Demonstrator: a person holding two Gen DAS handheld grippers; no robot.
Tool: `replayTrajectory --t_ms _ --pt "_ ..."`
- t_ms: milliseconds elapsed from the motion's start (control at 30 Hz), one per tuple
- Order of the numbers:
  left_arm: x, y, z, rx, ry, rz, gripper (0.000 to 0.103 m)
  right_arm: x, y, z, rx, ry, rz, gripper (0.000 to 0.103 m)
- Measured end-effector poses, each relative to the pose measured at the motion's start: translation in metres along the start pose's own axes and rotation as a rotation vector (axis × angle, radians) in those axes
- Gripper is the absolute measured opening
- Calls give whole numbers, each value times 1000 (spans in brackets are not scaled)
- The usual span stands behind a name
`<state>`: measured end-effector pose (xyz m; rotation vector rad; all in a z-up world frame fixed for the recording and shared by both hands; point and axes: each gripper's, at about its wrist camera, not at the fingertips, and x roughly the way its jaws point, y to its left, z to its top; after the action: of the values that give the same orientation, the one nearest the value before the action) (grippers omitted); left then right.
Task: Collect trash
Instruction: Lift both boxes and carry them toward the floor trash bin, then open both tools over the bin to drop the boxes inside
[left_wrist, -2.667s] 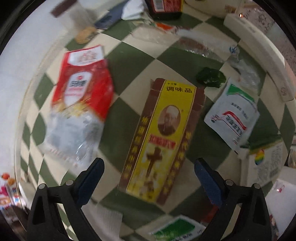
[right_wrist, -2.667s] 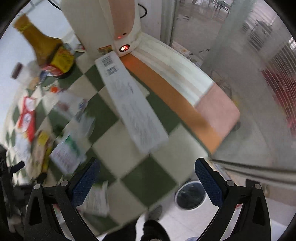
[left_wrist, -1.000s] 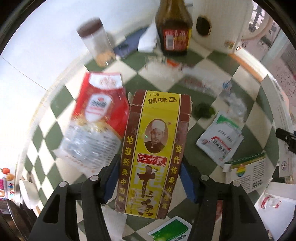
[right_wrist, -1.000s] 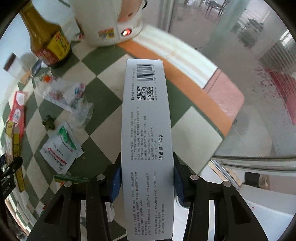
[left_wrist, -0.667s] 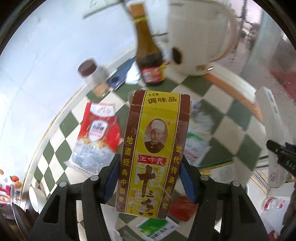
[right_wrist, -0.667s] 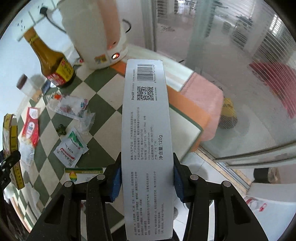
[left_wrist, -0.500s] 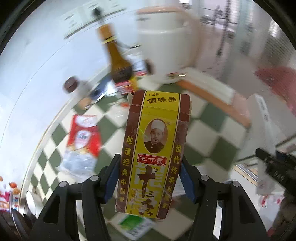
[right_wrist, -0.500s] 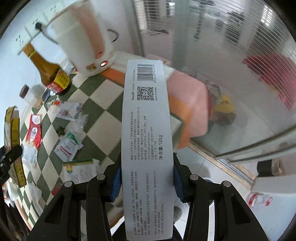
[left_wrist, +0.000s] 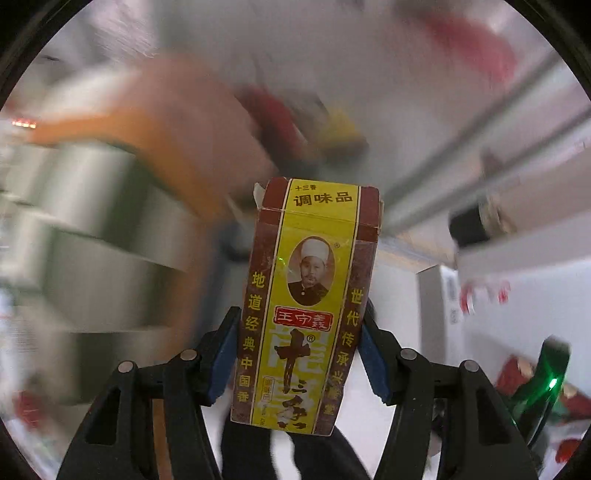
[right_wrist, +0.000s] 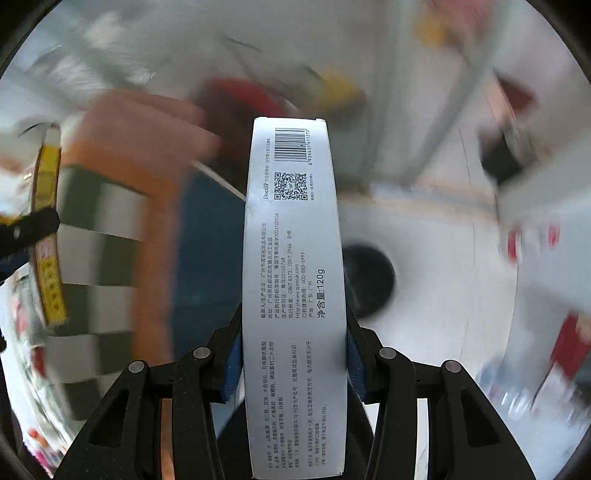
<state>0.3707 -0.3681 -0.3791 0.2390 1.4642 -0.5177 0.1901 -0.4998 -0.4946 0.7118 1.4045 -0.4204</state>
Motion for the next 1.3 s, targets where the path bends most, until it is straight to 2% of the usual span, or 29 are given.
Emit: replayTrajectory --t_ms 133,267,400,433,467,500,567,667,733,800,900,967,1067,1300 --pt "167 -41 -5 30 208 -44 57 109 -88 -10 121 114 5 49" --pt "308 -64 -16 62 374 -60 57 215 -141 -11 186 209 36 49" --pt "408 -81 -29 97 491 -65 59 302 -170 -3 200 284 60 49" --pt "419 -86 -28 103 500 -59 60 316 -174 0 199 299 68 49" --pt "432 -86 -29 109 503 -49 64 331 -177 2 195 318 75 49" --pt "441 -93 -27 113 499 -37 82 345 -179 4 195 337 80 50" --pt "450 -94 -22 115 483 -31 100 360 -182 7 194 346 68 52" --pt "446 -94 -32 122 458 -1 100 362 -183 11 200 318 46 87" --pt "433 -84 -36 142 427 36 100 352 -185 10 195 279 5 94" --pt "411 -78 -40 174 362 76 100 338 -184 10 189 239 -46 103" --pt "376 -76 -44 243 216 172 100 306 -179 11 173 165 -101 103" --pt "353 -73 -47 255 174 203 100 279 -170 10 152 112 -135 103" --pt "310 -69 -53 248 139 201 100 237 -154 2 131 46 -177 103" --pt "192 -83 -70 292 30 210 100 112 -123 -23 144 -62 -156 103"
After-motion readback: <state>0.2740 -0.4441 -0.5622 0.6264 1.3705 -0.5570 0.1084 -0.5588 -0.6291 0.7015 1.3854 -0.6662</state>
